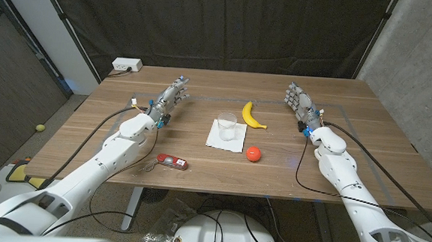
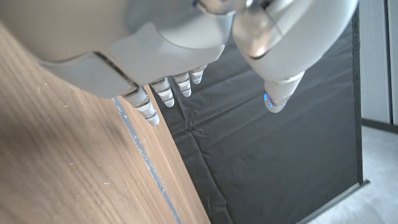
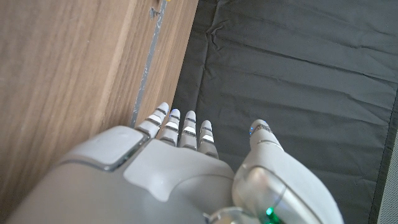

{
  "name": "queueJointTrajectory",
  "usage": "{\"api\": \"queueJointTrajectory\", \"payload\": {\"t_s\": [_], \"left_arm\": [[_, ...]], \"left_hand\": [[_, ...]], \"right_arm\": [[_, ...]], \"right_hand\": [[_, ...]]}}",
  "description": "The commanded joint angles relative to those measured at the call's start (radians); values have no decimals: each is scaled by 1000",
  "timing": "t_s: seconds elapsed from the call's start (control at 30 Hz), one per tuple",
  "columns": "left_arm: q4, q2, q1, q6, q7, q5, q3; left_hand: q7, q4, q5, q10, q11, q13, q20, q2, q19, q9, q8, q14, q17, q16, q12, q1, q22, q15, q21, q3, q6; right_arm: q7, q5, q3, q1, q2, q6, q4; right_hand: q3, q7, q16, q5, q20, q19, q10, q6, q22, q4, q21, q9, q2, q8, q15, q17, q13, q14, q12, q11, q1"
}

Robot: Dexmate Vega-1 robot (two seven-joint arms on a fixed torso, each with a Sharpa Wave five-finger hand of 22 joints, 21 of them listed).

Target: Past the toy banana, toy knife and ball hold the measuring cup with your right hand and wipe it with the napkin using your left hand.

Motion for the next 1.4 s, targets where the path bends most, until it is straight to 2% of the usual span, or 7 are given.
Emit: {"api": "queueJointTrajectory", "payload": {"t_s": [0.03, 0.17, 0.37, 0.6, 0.8, 0.97, 1.4], "left_arm": [[-20, 58, -30, 12, -53, 71, 38], [-32, 70, -28, 12, -56, 84, 42], [-21, 62, -19, -14, -70, 62, 32], [-17, 66, -16, -28, -86, 53, 29], [4, 55, -16, -46, -130, 11, 21], [37, 39, -19, -60, -182, -38, 14], [44, 40, -32, -52, -202, -38, 23]], "left_hand": [[15, -10, 12, 1, 6, 6, -17, -26, -5, 5, 10, 4, 2, 8, 3, 13, 1, -6, -5, -10, 0], [29, -27, 22, -10, 6, 7, -33, -41, -18, 7, 13, -8, 2, 4, 1, 39, 1, 3, -12, -17, -2], [32, -31, 28, -7, 16, 8, -41, -44, -24, 8, 18, -11, 2, 5, 4, 48, 1, 4, -15, -22, 8], [32, -28, 31, -3, 18, 9, -48, -43, -26, 9, 22, -10, 3, 7, 7, 43, 2, 9, -15, -28, 16], [25, -16, 33, -5, 25, 10, -43, -37, -31, 10, 20, -13, 6, 8, 7, 29, 4, 11, -17, -37, 13], [10, 25, 34, 1, 37, 11, -30, -9, -44, 10, 23, -20, 11, 11, 12, -28, 8, 22, -20, -56, 28], [4, 41, 35, -1, 42, 11, -33, 0, -48, 9, 19, -30, 12, 9, 12, -51, 10, 23, -20, -66, 25]], "right_arm": [[34, -77, 70, -23, 68, -34, -34], [33, -90, 79, -38, 76, -46, -58], [24, -120, 81, -62, 79, -52, -98], [22, -180, 42, -92, 48, -31, -154], [25, -212, 7, -109, 15, 0, -182], [22, -235, -23, -118, -18, 21, -190], [-36, -284, -86, -162, -84, 57, -243]], "right_hand": [[2, -2, 5, 4, 3, 4, 10, 2, 1, -10, 2, 4, -9, 0, 6, 1, 3, 5, 4, 2, 2], [2, -1, 4, 4, 4, 4, 9, 0, 1, -10, 3, 4, -9, 0, 6, 1, 3, 4, 4, 3, 1], [2, 0, 2, 4, 4, 4, 8, -4, 1, -10, 3, 4, -9, -1, 8, 1, 3, 3, 3, 3, 1], [1, 3, 1, 4, -19, 6, 9, -20, 1, -14, 4, 4, -14, -7, 8, 1, 4, 4, 3, 3, 3], [-3, 2, -1, 3, -22, 5, 9, -31, 0, -16, 4, 4, -22, -9, 4, 2, 4, -1, 2, 3, 1], [-23, 3, -3, 1, -21, 0, -3, -52, -1, -17, 1, 3, -55, -12, 4, 3, 4, -11, -3, 4, -16], [-60, 9, -4, 7, -19, -8, -62, -84, -4, -20, -3, 4, -112, -10, 11, 5, 5, -24, -20, 6, -44]]}}
